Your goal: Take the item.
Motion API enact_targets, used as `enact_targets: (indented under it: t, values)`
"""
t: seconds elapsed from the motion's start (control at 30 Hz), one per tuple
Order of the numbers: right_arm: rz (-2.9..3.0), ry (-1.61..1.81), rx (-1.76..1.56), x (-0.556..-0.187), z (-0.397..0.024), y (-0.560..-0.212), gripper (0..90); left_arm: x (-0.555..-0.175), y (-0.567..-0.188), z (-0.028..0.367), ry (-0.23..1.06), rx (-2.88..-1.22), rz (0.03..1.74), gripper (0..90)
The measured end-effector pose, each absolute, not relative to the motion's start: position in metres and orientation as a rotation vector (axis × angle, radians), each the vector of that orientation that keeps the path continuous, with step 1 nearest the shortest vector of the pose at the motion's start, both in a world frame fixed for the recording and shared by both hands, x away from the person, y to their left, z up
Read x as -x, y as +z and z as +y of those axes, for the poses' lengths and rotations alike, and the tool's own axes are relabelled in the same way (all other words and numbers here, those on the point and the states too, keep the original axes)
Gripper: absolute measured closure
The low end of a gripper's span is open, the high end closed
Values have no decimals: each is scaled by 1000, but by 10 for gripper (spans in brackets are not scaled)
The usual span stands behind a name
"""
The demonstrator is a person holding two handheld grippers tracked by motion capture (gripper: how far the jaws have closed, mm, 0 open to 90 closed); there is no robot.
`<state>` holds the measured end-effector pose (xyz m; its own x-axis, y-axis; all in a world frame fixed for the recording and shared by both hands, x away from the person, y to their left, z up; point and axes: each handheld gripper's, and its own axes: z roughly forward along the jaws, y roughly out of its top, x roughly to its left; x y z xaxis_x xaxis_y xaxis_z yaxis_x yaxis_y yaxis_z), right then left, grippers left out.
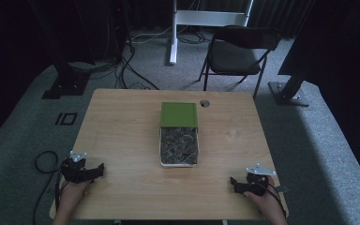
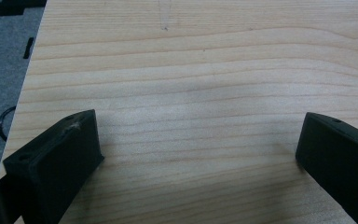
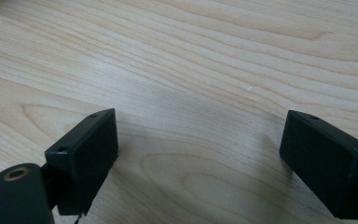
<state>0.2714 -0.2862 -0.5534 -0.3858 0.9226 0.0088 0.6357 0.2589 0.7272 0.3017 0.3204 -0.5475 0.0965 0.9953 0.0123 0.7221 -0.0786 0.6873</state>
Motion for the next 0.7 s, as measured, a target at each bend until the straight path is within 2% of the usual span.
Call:
enact_targets:
  t: [0.7]
  values:
    - [2106,916,-1421,-271,-286,-553,115,-301,-548,322,676,-1867,1664,3]
